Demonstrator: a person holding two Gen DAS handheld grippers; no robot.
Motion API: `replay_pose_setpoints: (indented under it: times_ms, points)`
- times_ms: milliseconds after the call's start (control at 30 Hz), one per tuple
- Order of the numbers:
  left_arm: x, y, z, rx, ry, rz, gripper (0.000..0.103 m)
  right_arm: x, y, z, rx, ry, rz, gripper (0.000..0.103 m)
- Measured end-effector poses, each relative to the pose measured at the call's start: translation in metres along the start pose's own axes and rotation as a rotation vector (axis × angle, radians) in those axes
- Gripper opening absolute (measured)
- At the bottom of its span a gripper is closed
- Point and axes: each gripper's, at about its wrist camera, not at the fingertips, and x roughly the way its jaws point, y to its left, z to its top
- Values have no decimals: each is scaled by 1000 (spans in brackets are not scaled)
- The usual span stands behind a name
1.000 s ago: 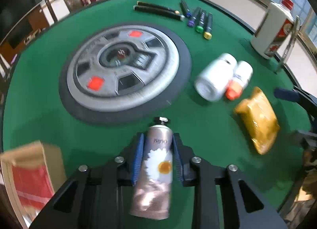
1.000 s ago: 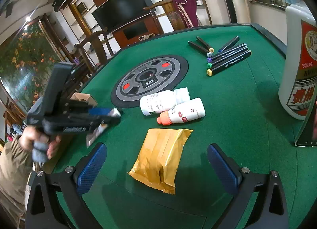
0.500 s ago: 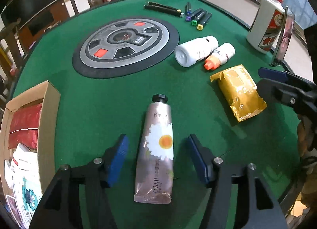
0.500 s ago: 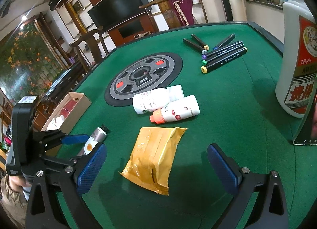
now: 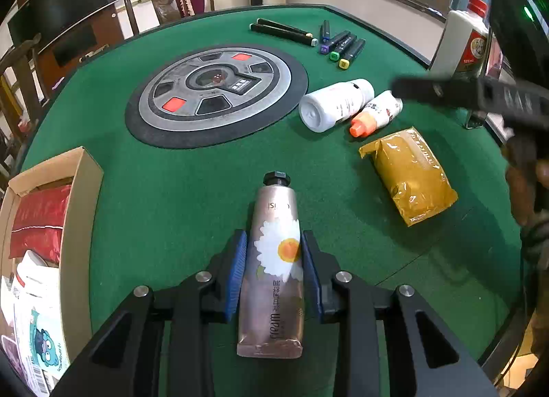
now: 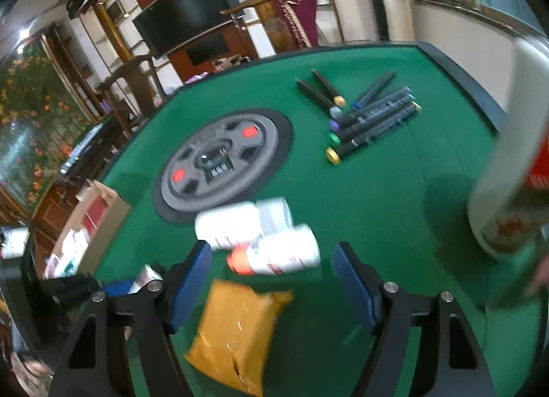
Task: Organize objects
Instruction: 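Grasp the large white bottle with the right tool while the left tool holds the cream tube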
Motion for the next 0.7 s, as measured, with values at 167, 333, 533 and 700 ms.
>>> replay_pose_setpoints:
  times_ms: [167,333,533,700]
  points:
    - [-1,3,-2,0,-9,-17,31,20,46,15,-402,53,8,93]
    - [-2,5,-3,1,-7,-25,31,44,77,13,-652,192,-21,93]
    - [-2,6,-3,-4,-10,-37,31,82,79,6,-766,292,-90,91]
    - [-4,17,-5,-36,-3,-66,31,88,63,17,-672,278,-59,73]
